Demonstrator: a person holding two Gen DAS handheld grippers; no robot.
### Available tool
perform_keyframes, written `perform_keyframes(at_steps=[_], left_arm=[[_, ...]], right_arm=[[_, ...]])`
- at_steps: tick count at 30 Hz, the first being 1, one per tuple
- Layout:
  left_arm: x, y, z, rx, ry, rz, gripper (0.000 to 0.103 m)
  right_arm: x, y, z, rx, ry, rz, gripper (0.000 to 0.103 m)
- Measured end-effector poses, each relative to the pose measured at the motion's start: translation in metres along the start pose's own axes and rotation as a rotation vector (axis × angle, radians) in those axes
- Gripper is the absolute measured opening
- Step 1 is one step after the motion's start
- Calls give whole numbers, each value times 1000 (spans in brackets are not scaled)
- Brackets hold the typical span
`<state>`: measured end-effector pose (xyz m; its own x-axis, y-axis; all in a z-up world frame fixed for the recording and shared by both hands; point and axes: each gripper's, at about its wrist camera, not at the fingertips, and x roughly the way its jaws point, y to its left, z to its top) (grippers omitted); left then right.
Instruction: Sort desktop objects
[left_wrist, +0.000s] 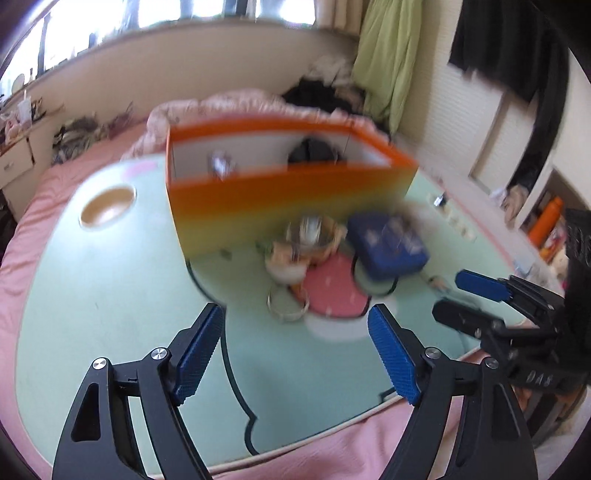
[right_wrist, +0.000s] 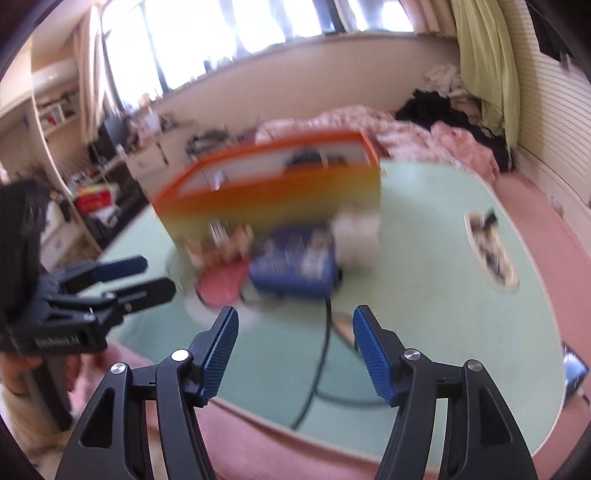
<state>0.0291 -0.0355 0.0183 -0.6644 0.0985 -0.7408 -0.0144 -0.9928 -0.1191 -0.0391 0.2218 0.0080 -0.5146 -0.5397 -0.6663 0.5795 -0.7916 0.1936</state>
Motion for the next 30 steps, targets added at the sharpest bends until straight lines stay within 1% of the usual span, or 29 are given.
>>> perform_keyframes(at_steps=[1,2,3,4,5,6,11,30], left_arm=[[6,0,-3,-7,18,11,81],[6,-4,-6,7,-13,40,83],[8,-6,-8,20,-11,65,86],[10,-10,-10,46,-12,96,88],[12,-16,-14,79,-12,133,97],[13,-19,-16,88,-17,129,103],[15,-12,-14,85,-29,115,103],[16,-13,-15,90,-36,110,103]], right_arm=[[-1,1,-2,-17,-28,-14,73],[1,0,-4,-22,-26,-34,90],[3,1,-6,-37,-31,-61,100],[6,2,-7,-52,-30,-72,103],[8,4,-9,-72,-30,-90,103],[12,8,-11,-108,-27,-119,103],[14,7,-13,-115,-35,-119,103],[14,6,-13,-119,-36,-115,103]])
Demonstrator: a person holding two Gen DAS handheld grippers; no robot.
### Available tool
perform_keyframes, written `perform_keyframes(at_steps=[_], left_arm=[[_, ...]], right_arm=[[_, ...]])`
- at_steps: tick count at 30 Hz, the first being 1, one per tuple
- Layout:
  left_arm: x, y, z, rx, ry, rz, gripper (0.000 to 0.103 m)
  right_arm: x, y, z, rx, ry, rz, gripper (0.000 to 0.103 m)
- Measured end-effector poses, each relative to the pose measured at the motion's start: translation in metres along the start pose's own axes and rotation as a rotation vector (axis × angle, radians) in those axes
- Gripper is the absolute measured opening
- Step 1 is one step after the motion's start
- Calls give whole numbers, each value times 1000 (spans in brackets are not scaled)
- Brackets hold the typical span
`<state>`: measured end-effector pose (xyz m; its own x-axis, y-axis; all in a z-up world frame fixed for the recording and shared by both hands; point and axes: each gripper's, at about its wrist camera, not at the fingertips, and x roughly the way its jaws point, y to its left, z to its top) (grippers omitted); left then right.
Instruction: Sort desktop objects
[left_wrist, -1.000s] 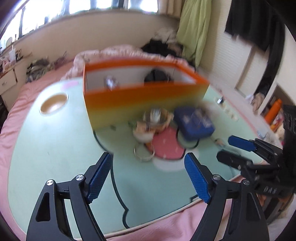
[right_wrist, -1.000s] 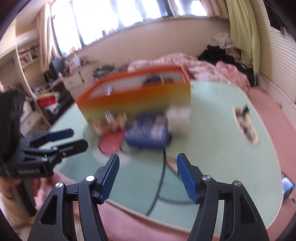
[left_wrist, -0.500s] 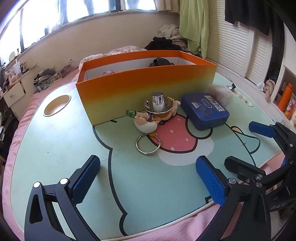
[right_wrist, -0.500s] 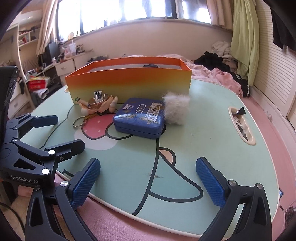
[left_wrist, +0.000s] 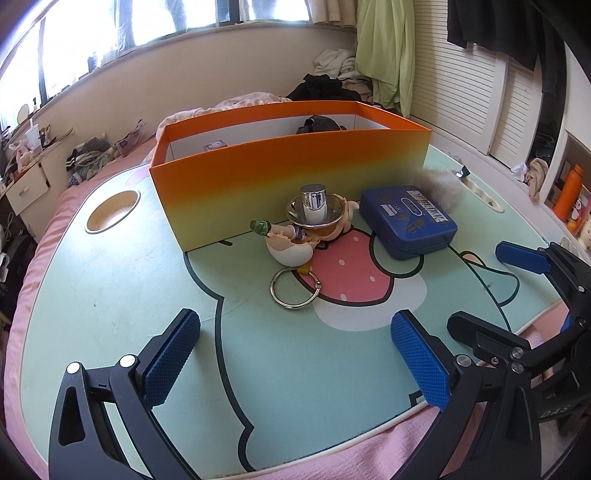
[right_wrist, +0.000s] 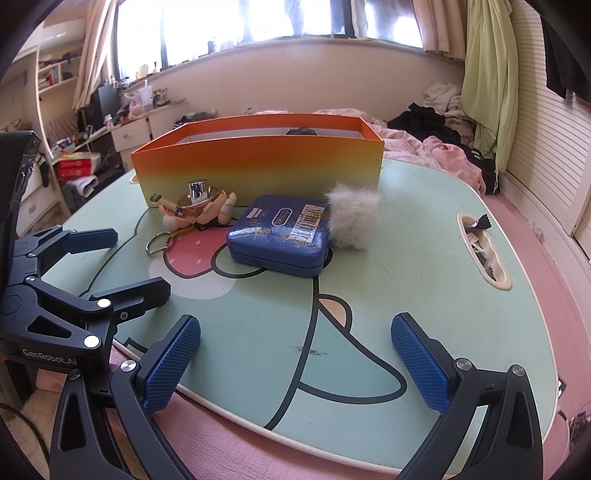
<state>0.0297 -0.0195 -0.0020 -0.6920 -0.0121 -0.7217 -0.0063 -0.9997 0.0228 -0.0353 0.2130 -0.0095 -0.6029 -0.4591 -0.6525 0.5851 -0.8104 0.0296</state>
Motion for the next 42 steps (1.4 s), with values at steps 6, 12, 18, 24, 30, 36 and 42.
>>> perform_keyframes(at_steps=[6,12,18,24,30,36,42], left_arm=[[0,0,0,0,-1,0,103],[0,0,-1,0,-1,0,103],[0,0,0,0,-2,0,103],[0,1,-1,0,-2,0,103],[0,0,0,2,-2,-6,103],[-20,22,12,-100,-30,-127,54],[-24,-1,60,11,-112,-75,45]], right_arm=[[0,1,0,-1,0,-1,103],[0,1,0,-1,0,-1,103],[0,1,0,-1,0,-1,103],[0,1,0,-2,0,-1,103],[0,1,-1,-2,-2,1,103],[-5,5,1,-1,-6,3,103],[-5,5,1,-2,-6,4,103]])
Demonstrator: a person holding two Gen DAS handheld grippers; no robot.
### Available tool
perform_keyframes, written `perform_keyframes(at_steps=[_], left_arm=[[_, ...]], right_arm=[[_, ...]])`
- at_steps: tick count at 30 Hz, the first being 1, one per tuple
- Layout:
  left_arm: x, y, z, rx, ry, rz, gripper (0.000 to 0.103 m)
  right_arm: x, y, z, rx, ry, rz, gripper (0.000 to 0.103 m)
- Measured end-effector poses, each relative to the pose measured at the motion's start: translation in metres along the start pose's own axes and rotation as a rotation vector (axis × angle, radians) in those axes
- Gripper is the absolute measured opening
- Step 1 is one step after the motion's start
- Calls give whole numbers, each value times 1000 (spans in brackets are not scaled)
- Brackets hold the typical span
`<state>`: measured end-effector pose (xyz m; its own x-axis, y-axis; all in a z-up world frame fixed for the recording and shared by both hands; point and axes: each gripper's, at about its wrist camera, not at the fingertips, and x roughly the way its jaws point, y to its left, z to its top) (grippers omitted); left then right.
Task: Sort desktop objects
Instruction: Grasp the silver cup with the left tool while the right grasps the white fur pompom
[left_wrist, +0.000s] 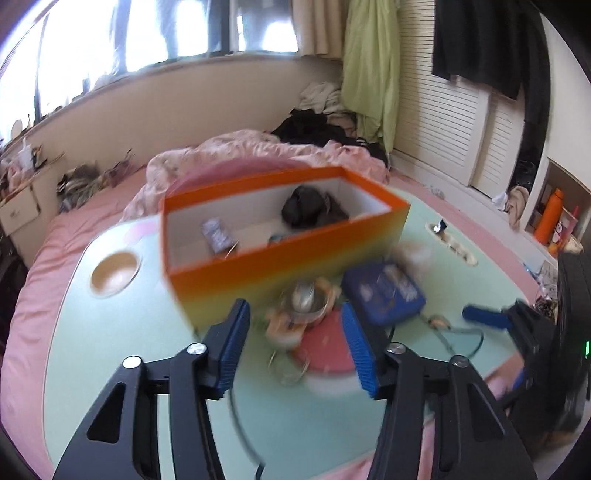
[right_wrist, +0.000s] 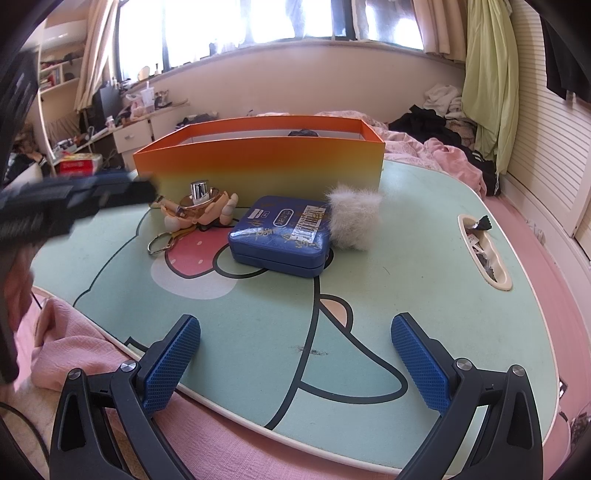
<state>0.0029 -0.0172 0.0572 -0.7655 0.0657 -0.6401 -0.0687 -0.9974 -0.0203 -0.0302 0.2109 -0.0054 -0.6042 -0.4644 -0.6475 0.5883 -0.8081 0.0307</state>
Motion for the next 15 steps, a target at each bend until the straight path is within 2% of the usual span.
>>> perform_keyframes(at_steps=[2,4,6,8,11,12,15], left_arm=[[15,-6,8,12,21,-7,44],[31,-9,12,17,54,31,44],[47,-6,11,0,91,33,32],[51,-3,10,-19,76,11,27],[48,-7,5,6,59,15,27],[46,-9,3,17,51,21,27],[35,-5,1,5,9,8,27]], right_arm=[[0,0,0,0,0,0,103],[0,0,0,0,0,0,103],[0,1,0,0,-1,0,103],[-1,1,1,1,-2,4,103],[-8,-10,3,46,-19,69,100],[-14,-21,6,99,-39,101,96],[-19,-54,19,236,-47,133,96]])
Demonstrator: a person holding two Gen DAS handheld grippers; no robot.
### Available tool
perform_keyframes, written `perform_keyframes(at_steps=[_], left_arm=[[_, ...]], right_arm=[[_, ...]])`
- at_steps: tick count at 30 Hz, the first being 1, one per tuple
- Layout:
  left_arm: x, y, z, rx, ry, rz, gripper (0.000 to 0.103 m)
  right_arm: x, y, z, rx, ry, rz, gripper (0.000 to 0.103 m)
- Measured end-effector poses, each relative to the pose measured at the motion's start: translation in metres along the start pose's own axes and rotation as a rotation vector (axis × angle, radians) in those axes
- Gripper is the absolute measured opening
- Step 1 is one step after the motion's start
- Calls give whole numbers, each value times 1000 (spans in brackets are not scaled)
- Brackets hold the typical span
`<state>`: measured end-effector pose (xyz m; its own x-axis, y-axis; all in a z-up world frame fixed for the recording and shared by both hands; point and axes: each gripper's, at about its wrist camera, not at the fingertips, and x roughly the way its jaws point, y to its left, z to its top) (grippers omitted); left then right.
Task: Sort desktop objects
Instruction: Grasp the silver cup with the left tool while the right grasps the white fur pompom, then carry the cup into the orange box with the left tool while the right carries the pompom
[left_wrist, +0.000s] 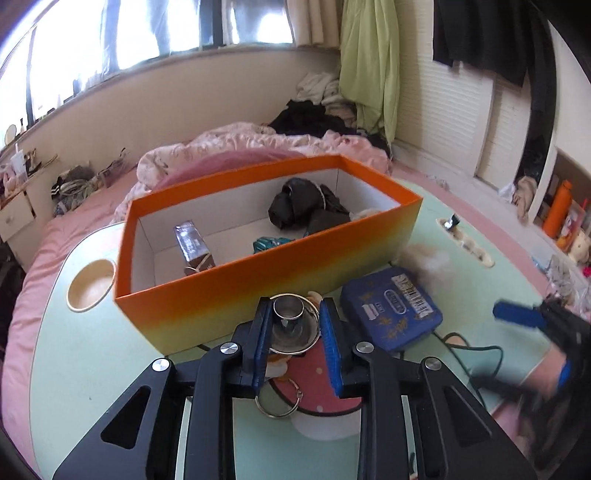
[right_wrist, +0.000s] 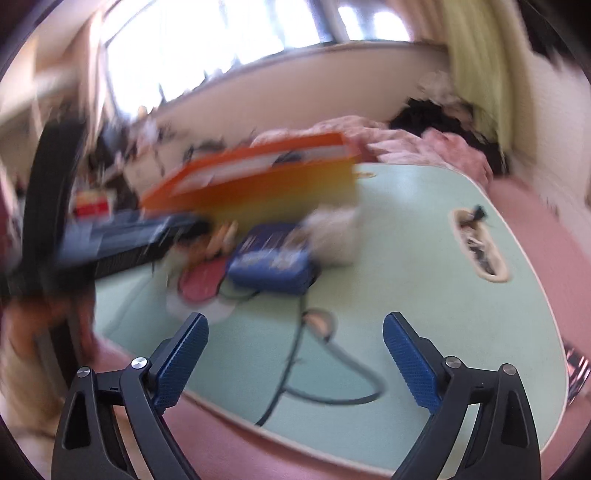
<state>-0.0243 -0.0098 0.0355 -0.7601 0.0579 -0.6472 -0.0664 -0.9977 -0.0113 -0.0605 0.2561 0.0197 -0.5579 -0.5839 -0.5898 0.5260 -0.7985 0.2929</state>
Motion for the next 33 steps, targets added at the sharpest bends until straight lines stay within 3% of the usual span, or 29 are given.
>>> perform_keyframes(at_steps=[4,8,9,11,12,13,15,22,29,33], left_arm=[[-25,10,6,-78,-64,-80,27],[-47,10,10,-77,-115,-82,27],[-51,10,11,-75,-125,-84,27],[-57,11,11,-78,-137,-92,27],[-58,11,11,-79,-140,-95,27],[-60,11,11,-79,-142,-97,27],[-63,11,10,-75,-145,-97,27],[-63,15,12,-88,-148,-95,27],[-55,13,43,-95,-165,-112,27],[-28,17,75,-150,-158,-96,27]], right_arm=[[14,-39,40,191,74,0,95],[34,-40,63,239,100,38,92],[44,-34,67,229,113,45,87],[55,-31,66,218,143,50,68],[65,-30,66,232,174,56,44],[71,-32,62,259,190,64,27],[70,-38,57,313,170,99,26],[38,-43,60,328,74,154,24],[14,-9,112,249,-44,203,24],[46,10,147,219,-40,218,25]])
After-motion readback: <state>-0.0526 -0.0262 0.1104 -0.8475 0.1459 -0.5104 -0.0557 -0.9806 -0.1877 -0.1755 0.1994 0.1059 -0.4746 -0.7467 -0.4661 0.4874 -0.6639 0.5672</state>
